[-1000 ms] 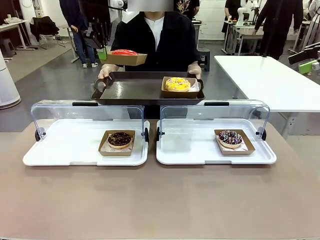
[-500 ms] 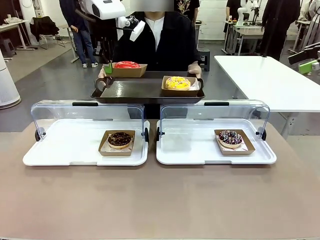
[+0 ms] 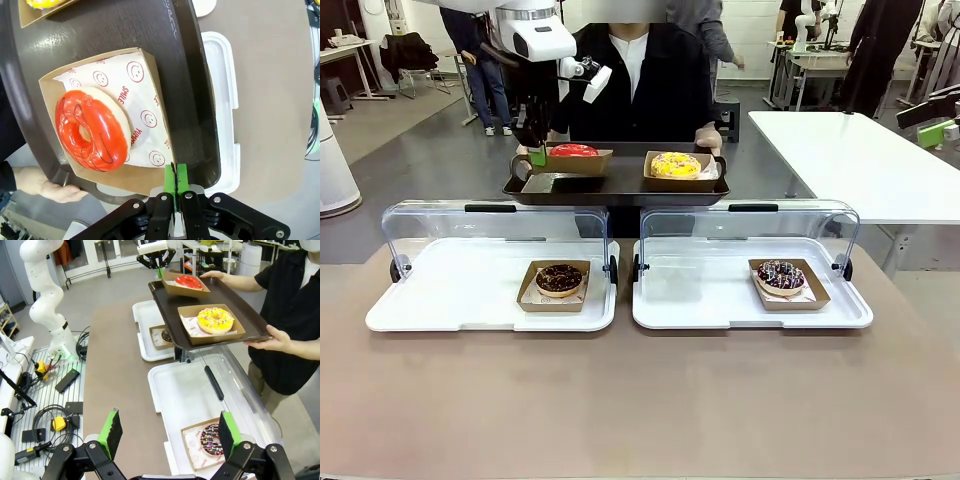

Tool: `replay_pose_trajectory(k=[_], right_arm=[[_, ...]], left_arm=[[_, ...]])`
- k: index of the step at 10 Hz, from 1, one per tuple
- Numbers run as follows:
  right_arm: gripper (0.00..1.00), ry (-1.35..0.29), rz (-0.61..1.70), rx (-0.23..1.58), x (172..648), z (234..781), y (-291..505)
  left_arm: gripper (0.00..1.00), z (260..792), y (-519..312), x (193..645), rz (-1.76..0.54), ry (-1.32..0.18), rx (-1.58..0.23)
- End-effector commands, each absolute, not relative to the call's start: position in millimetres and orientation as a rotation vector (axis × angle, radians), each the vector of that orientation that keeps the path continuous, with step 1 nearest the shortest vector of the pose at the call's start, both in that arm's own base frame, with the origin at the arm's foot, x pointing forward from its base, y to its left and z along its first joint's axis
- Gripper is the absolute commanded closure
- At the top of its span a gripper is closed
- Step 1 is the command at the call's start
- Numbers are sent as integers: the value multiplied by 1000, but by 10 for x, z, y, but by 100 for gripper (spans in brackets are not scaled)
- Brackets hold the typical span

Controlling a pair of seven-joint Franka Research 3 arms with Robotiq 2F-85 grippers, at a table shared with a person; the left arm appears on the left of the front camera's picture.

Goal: Provide the desired donut to the person.
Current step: Place the picked Paper togo box onto the Handle tray extended by the person.

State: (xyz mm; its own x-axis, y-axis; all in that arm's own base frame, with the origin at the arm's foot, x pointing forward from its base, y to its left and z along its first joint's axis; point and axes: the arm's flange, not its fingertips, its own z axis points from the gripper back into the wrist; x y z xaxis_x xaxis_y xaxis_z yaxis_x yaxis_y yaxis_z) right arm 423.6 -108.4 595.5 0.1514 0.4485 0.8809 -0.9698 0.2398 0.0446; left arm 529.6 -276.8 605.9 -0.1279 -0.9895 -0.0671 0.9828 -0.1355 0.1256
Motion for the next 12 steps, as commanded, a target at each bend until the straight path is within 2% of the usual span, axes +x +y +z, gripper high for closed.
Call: replay_pose_trajectory(k=[1, 7, 10, 11, 12], right_arm=[[0, -888, 1164, 747, 4225, 5963, -1079], [0, -888, 1164, 747, 4225, 5963, -1079], [0, -888, 1164, 747, 4225, 5963, -1079], [0, -888, 1164, 747, 4225, 5963, -1079], [0, -888, 1164, 747, 4225, 5963, -1079]], left_arm=[[99, 6040, -2751, 5357, -1666, -47, 92], [99, 5882, -2759, 5550, -1625, -24, 51], [9, 5879, -2760, 5560, -1629, -34, 35], [0, 5894, -2748, 5557, -1631, -39, 36], [0, 5906, -2731, 5550, -1631, -43, 34]])
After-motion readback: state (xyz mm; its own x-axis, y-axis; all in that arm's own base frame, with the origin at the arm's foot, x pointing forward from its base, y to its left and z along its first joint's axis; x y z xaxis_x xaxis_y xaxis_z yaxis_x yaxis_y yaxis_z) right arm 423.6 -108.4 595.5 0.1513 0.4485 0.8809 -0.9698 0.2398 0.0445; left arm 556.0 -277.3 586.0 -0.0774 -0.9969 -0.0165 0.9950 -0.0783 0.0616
